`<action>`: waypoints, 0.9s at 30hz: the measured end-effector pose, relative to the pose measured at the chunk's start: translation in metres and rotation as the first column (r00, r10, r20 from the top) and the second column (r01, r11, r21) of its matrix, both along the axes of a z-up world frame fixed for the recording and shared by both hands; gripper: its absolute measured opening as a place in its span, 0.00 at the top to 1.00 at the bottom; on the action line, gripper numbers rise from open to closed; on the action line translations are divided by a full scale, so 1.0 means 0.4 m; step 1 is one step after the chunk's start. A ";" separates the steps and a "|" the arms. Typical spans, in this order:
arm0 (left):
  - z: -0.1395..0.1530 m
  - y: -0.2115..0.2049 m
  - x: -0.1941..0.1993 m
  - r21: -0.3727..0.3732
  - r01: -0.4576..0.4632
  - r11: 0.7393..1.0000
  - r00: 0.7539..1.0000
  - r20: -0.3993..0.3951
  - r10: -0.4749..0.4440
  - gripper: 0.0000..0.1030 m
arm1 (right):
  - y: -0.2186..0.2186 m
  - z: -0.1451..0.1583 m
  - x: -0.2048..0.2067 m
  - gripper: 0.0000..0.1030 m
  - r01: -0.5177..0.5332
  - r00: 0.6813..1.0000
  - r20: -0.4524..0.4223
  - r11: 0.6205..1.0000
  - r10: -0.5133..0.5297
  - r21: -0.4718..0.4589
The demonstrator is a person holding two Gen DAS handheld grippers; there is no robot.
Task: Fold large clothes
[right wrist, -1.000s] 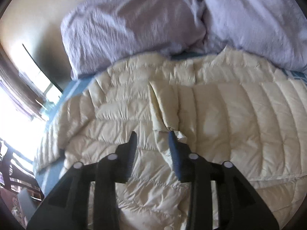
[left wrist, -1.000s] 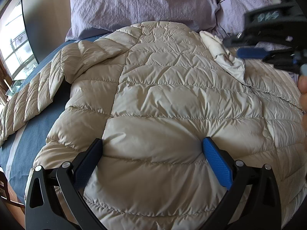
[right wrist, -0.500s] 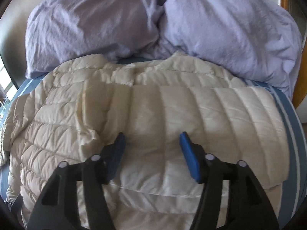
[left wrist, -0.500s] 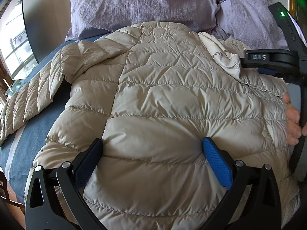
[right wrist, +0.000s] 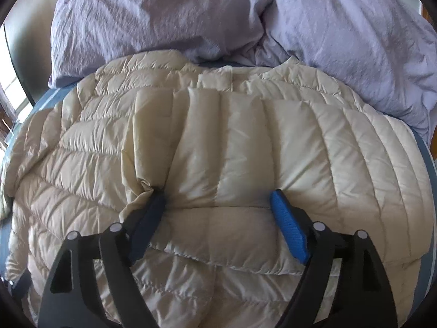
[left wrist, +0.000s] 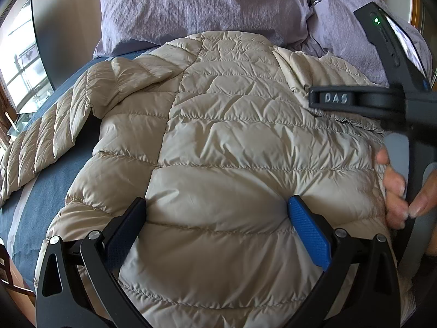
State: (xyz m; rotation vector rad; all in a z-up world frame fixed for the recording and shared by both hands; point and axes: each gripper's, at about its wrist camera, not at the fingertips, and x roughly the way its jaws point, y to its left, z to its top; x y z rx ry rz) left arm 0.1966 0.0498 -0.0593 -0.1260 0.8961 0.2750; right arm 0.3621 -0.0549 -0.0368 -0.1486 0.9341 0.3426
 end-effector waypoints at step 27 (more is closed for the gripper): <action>0.102 0.244 -0.120 -0.030 -0.147 0.989 0.984 0.101 0.149 0.01 | -0.011 -0.024 0.019 0.05 0.025 1.000 -0.012 1.000 -0.025 0.005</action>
